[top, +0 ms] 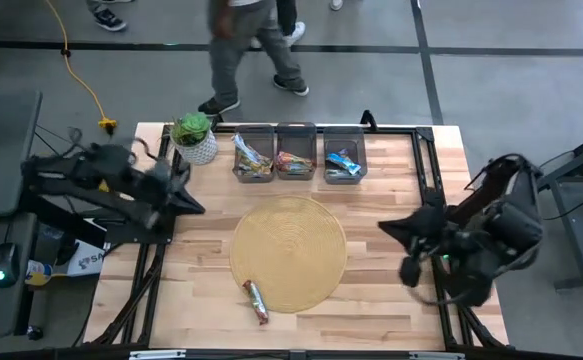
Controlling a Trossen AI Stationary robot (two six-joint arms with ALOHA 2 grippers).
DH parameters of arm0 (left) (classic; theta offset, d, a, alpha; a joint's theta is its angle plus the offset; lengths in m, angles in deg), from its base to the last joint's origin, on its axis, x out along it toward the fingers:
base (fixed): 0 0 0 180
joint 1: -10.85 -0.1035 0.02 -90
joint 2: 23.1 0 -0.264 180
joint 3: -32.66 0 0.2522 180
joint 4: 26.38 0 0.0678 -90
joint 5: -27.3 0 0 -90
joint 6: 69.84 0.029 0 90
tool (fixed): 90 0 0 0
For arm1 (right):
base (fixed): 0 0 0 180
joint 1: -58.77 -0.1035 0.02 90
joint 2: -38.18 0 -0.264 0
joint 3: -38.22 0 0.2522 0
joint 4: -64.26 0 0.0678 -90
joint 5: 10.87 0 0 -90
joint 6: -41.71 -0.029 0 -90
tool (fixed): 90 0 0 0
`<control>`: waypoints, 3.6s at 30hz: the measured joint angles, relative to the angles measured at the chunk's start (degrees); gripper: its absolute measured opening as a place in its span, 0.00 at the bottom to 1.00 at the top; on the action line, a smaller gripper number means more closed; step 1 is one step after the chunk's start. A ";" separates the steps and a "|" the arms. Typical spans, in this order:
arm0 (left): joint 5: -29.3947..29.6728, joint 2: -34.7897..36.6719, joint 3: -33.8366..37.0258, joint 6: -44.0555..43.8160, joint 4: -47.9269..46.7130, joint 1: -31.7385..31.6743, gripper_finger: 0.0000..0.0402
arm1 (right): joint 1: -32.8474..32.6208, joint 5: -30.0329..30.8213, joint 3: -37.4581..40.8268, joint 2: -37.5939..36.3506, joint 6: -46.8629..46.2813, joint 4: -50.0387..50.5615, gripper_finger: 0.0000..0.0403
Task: Pick and place Granola Bars by type
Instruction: Put the red granola bar into the middle black bin
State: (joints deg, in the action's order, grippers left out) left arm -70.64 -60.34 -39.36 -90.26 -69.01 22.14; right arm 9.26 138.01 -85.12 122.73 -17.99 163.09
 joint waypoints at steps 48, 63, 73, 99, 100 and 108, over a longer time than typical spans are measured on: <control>26.34 -58.36 -21.35 -95.25 -16.11 31.52 0.00 | 6.42 -6.93 75.25 -28.37 16.18 -90.51 0.00; 16.12 -77.84 -43.63 -116.89 -34.05 26.87 0.00 | 6.42 -22.45 75.23 -28.38 22.53 -90.13 0.00; 15.64 -87.23 -56.48 -111.64 -42.30 22.77 0.00 | 6.33 -29.59 75.21 -28.41 23.88 -90.46 0.00; 8.63 -89.01 -56.46 -113.75 -51.75 22.38 0.58 | 6.35 -32.94 75.14 -28.41 24.22 -90.81 0.00; 8.78 -89.24 -56.39 -113.75 -51.82 22.12 0.60 | 6.35 -33.03 75.14 -28.41 24.21 -90.78 0.00; 9.78 -89.20 -50.49 -113.78 -46.82 20.29 0.63 | 6.35 -33.88 75.15 -28.41 24.63 -90.63 0.00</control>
State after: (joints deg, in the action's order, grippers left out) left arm -60.86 -149.54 -89.85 -204.04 -115.83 42.42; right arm 15.61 104.13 -9.97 94.32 6.64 72.46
